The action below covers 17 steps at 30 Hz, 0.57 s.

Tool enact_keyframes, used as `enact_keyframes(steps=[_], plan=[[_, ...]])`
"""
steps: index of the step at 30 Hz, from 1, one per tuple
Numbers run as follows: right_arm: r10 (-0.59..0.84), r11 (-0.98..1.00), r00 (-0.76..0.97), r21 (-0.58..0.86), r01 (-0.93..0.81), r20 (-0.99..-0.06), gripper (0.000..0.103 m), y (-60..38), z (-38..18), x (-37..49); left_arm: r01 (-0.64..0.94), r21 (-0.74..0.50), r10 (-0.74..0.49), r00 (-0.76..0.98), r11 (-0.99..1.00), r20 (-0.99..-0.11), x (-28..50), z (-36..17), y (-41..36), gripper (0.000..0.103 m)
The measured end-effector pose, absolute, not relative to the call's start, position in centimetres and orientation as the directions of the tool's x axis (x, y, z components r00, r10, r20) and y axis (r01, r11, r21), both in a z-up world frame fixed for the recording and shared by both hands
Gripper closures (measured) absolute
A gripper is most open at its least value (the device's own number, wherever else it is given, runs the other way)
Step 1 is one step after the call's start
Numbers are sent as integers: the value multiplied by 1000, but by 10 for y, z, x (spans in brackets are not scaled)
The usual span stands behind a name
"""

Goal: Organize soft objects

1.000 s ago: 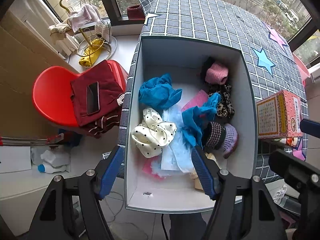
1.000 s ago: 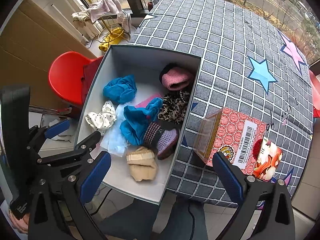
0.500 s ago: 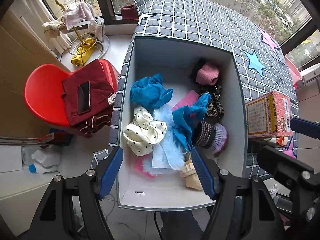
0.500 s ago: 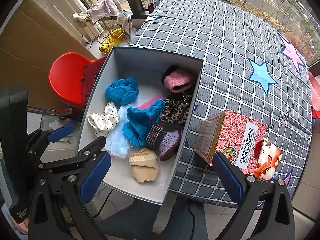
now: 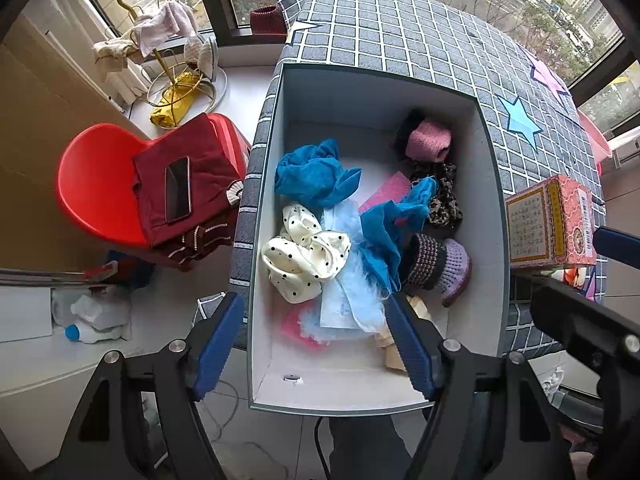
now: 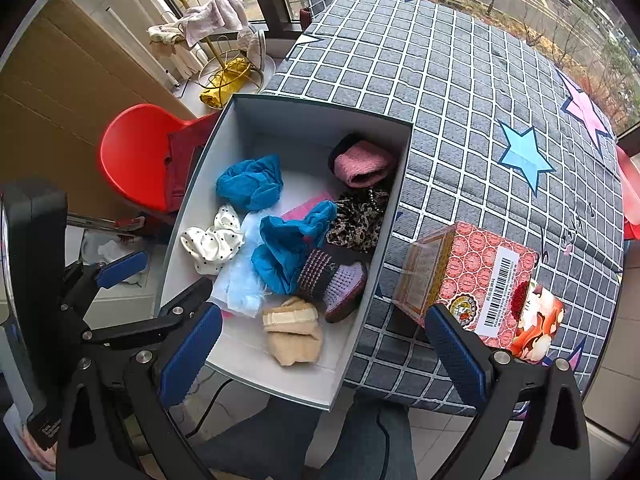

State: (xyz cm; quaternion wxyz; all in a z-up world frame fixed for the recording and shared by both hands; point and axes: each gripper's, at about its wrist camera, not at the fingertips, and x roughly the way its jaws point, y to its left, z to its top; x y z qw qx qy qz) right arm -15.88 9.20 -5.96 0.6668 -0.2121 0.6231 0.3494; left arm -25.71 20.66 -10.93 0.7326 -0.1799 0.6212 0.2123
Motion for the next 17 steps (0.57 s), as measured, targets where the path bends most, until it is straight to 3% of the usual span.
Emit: enact_keyframes(steps=[11,17], plan=[[196,664,-21,148,-733,-980,1,92,-60,-161,-547,-7,77,131,837,-988,-262,-113,206,26],[195,663,-24,149,-734,-981,1,93,-61,-163,-541,-79,57,230,837,-972,-267,-100,207,25]])
